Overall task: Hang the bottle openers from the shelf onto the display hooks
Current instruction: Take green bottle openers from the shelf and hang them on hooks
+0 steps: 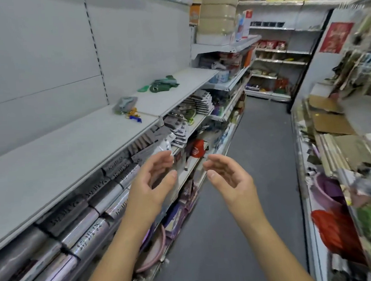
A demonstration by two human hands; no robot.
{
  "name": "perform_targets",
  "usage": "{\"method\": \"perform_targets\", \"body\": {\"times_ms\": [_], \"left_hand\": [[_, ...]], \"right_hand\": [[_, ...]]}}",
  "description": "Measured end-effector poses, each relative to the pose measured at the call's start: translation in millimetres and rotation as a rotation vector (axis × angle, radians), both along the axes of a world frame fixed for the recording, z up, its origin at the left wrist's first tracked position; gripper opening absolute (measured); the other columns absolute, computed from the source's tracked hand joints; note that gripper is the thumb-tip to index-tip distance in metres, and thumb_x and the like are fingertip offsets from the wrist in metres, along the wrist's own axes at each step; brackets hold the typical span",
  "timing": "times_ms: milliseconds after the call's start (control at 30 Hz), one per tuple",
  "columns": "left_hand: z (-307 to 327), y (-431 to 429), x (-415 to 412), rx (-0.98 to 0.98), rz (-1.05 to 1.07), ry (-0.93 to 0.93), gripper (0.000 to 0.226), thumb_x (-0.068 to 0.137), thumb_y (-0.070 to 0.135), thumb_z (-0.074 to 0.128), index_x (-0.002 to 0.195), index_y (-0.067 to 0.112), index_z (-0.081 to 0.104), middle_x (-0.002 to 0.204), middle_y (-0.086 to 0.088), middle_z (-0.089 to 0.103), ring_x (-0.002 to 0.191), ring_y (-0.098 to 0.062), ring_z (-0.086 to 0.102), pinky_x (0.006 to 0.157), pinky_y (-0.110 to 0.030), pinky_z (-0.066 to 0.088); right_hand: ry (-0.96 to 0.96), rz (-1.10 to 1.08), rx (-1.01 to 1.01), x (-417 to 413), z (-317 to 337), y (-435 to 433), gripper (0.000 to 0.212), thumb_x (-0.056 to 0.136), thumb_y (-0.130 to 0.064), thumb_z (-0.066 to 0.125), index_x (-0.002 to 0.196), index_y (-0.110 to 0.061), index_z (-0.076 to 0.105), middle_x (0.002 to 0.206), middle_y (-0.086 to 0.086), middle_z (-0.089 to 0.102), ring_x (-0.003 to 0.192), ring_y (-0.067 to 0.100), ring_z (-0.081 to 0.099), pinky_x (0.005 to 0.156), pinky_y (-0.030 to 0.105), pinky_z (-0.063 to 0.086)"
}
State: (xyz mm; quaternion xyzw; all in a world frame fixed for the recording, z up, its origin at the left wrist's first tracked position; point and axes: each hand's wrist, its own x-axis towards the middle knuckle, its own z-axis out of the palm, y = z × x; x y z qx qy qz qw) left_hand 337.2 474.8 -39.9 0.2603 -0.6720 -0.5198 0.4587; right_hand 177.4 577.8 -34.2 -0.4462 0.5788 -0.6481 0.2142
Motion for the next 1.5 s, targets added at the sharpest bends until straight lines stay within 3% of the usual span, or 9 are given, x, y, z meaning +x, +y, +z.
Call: {"method": "perform_targets", "body": {"times_ms": [233,433,600,767,933,1067,1200,1500], "left_hand": [[-1.4,-79.5,-81.7,-0.034,0.045,-0.055,0.039,0.085,0.028,0.066,0.124,0.030,0.064,0.117,0.013,0.070,0.114,-0.007,0.065,0.103,-0.032,0.050],[-4.2,-138.2,-165.7,-0.045,0.183,-0.057,0.048,0.077,0.048,0.067,0.121,0.032,0.065,0.116,0.013,0.071,0.113,-0.007,0.065,0.099,-0.029,0.050],[8.3,-177.2,-239.1,-0.001,0.292,-0.072,0.040,0.083,0.029,0.069,0.122,0.029,0.067,0.117,0.012,0.072,0.112,-0.004,0.065,0.103,-0.031,0.049],[18.5,-220.3,-291.1,0.032,0.370,-0.066,0.035,0.086,0.025,0.073,0.120,0.028,0.068,0.115,0.010,0.072,0.110,-0.005,0.066,0.101,-0.032,0.051],[17.2,-277.2,-322.9,0.049,0.414,-0.075,0.034,0.089,0.012,0.073,0.118,0.029,0.068,0.113,0.009,0.072,0.108,-0.004,0.067,0.093,-0.026,0.056],[13.1,-333.5,-333.8,0.026,0.483,-0.092,0.036,0.084,0.021,0.078,0.118,0.030,0.068,0.112,0.010,0.073,0.109,-0.005,0.066,0.097,-0.029,0.052],[14.5,-395.5,-340.1,0.039,0.568,-0.099,0.033,0.088,0.015,0.076,0.117,0.029,0.069,0.111,0.008,0.073,0.108,-0.007,0.067,0.102,-0.033,0.051],[17.2,-491.8,-348.7,0.080,0.728,-0.217,0.039,0.080,0.029,0.079,0.118,0.030,0.068,0.112,0.013,0.072,0.105,0.000,0.065,0.100,-0.026,0.049]], "right_hand": [[-0.024,0.005,0.005,-87.4,-3.3,-81.5,0.029,0.093,-0.014,0.068,0.121,-0.023,0.066,0.111,-0.005,0.073,0.109,0.011,0.066,0.099,0.033,0.053],[-0.022,0.120,0.012,-185.4,-11.5,-155.8,0.031,0.093,-0.019,0.068,0.122,-0.029,0.065,0.112,-0.009,0.072,0.110,0.009,0.066,0.097,0.031,0.053],[-0.052,0.244,0.032,-268.6,-0.7,-215.9,0.029,0.092,-0.021,0.069,0.119,-0.030,0.066,0.111,-0.008,0.072,0.108,0.009,0.067,0.097,0.033,0.055],[-0.029,0.307,0.021,-325.6,6.9,-272.6,0.027,0.092,-0.022,0.069,0.118,-0.032,0.066,0.110,-0.009,0.072,0.108,0.008,0.066,0.098,0.029,0.052],[-0.013,0.364,0.041,-359.7,1.4,-340.3,0.028,0.093,-0.022,0.069,0.120,-0.031,0.065,0.111,-0.009,0.072,0.108,0.008,0.066,0.098,0.030,0.051],[0.002,0.402,0.055,-378.2,-2.2,-407.8,0.029,0.093,-0.020,0.068,0.121,-0.029,0.065,0.112,-0.009,0.072,0.108,0.007,0.066,0.096,0.028,0.053],[0.027,0.456,0.081,-391.0,0.9,-482.4,0.030,0.094,-0.019,0.067,0.123,-0.028,0.065,0.114,-0.008,0.071,0.110,0.008,0.065,0.099,0.030,0.053],[0.052,0.530,0.083,-393.9,10.7,-613.2,0.029,0.092,-0.018,0.070,0.120,-0.029,0.066,0.109,-0.010,0.073,0.108,0.008,0.066,0.101,0.035,0.051]]}}
